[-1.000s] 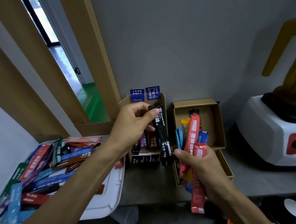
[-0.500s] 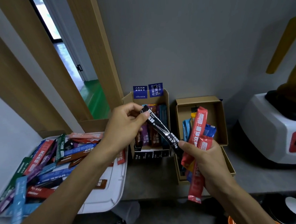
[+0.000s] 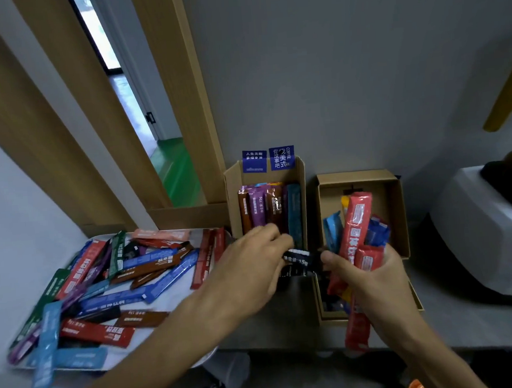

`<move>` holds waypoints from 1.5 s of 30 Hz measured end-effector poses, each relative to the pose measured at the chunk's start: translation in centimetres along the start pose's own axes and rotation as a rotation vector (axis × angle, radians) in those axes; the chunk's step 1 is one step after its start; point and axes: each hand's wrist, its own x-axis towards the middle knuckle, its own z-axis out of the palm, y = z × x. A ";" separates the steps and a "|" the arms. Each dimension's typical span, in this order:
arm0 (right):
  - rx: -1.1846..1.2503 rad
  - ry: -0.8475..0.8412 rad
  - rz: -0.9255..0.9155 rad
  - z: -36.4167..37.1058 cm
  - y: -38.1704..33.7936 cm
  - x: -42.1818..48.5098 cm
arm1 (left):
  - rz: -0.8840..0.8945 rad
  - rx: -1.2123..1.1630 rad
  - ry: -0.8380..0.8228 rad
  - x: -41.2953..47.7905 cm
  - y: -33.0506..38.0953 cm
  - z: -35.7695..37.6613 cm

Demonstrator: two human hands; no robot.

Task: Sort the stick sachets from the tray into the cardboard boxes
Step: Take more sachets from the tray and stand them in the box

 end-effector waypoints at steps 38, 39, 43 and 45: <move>-0.078 0.033 0.161 -2.9 0.8 -0.8 | -0.744 -0.477 0.430 5.9 -0.2 10.9; -0.094 0.026 0.162 -2.9 0.9 -0.7 | -0.739 -0.507 0.418 5.6 -0.1 10.4; -0.150 0.001 0.138 -2.5 0.6 -0.5 | -0.657 -0.639 0.417 4.0 0.7 6.4; -0.206 -0.012 0.098 -2.1 0.2 -0.4 | -0.429 -0.704 0.377 3.7 2.0 2.7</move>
